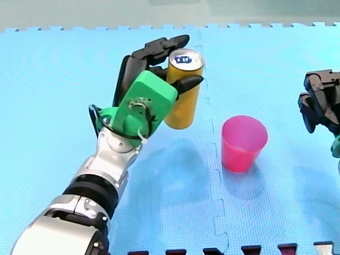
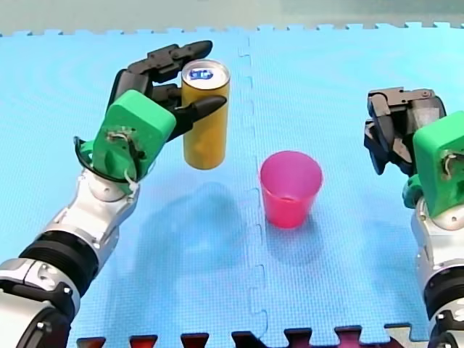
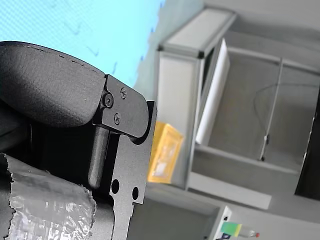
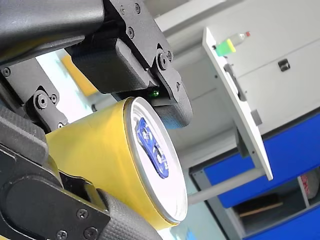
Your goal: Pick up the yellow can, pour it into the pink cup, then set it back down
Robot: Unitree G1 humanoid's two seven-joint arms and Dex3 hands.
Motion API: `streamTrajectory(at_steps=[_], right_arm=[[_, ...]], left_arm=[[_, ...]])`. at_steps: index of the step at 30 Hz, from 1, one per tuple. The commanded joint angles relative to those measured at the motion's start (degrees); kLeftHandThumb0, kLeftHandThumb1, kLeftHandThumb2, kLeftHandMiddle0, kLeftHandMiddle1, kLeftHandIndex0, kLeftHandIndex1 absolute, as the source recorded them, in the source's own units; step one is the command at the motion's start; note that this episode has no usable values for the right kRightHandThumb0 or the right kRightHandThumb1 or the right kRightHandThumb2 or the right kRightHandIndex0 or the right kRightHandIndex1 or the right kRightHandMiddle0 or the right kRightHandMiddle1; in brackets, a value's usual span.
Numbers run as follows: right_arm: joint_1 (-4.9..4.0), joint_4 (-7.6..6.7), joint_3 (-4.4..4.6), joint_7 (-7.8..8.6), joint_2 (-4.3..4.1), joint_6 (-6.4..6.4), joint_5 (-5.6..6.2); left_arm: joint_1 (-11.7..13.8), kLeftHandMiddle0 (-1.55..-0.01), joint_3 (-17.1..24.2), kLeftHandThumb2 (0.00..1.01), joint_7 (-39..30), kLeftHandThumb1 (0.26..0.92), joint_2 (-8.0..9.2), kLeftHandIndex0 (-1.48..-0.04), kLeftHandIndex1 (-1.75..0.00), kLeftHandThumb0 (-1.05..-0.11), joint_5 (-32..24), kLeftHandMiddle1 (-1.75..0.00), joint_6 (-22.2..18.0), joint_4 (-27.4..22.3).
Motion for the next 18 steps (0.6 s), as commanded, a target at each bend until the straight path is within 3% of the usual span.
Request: streamTrajectory(at_steps=[1, 9, 18], right_arm=[[-0.04, -0.18, -0.12, 0.05, -0.15, -0.14, 0.22], [0.09, 0.02, 0.25, -0.83, -0.47, -0.47, -0.62], [-0.04, 0.13, 0.33, -1.20, -0.24, -0.68, -0.86]], left_arm=[[-0.9, -1.31, -0.1, 0.00, 0.3, 0.831, -0.18, -1.21, 0.00, -0.413, -0.1, 0.00, -0.5, -0.2], [-1.2, -1.32, -0.3, 0.00, 0.5, 0.829, -1.07, -1.21, 0.00, -0.411, 0.1, -0.01, 0.6, -0.2], [-1.0, -1.31, 1.1, 0.00, -2.1, 0.828, -2.83, -1.20, 0.00, -0.410, -2.5, 0.00, 1.7, -0.6]])
